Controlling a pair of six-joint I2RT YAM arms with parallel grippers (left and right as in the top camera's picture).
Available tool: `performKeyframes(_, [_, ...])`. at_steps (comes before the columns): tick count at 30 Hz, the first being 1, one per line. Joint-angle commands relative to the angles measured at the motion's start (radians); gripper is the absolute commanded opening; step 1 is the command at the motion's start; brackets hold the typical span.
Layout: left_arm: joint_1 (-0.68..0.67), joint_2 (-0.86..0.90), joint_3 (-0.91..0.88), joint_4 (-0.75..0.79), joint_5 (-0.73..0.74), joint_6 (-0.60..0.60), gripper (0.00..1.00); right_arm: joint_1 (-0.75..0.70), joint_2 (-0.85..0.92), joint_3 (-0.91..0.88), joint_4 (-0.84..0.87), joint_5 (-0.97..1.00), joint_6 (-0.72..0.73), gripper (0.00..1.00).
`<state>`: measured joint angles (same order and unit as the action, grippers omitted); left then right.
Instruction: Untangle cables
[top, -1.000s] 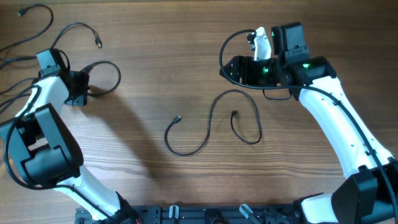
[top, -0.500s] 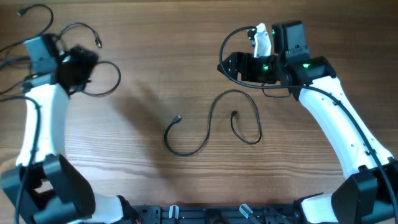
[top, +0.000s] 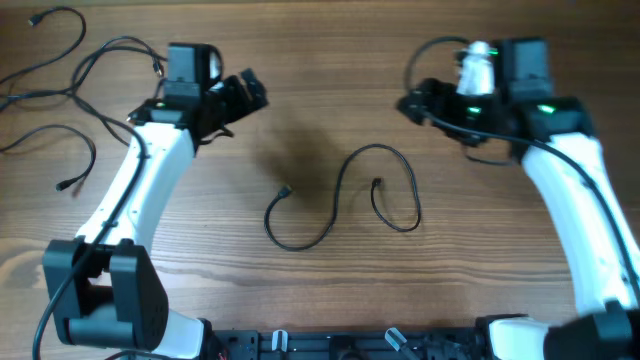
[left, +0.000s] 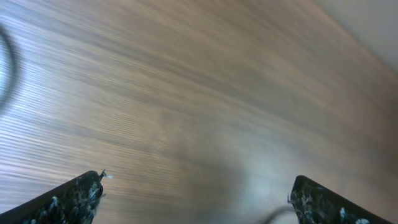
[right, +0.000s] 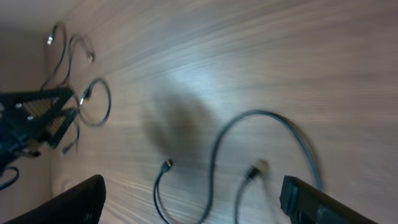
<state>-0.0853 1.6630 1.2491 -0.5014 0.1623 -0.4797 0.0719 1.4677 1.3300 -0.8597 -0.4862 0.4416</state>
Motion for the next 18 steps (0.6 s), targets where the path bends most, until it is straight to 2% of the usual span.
performKeyframes(1, [0.059,0.007,-0.004,0.008,-0.056,-0.002,1.0,-0.03,-0.075,-0.002,-0.075,0.016,0.014,0.97])
performKeyframes(5, [0.077,0.007,-0.004,0.021,-0.056,-0.003,1.0,-0.008,-0.068,-0.003,-0.155,0.016,0.014,1.0])
performKeyframes(11, [0.083,0.007,-0.004,0.065,-0.082,-0.007,1.0,0.026,-0.021,-0.003,-0.172,0.019,0.003,1.0])
performKeyframes(15, [0.141,0.007,-0.004,0.06,-0.124,-0.187,1.0,0.07,0.033,-0.003,-0.181,0.019,0.009,1.0])
performKeyframes(18, [0.162,0.007,-0.004,0.06,-0.119,-0.21,1.0,0.114,0.074,-0.003,-0.153,0.015,0.097,1.0])
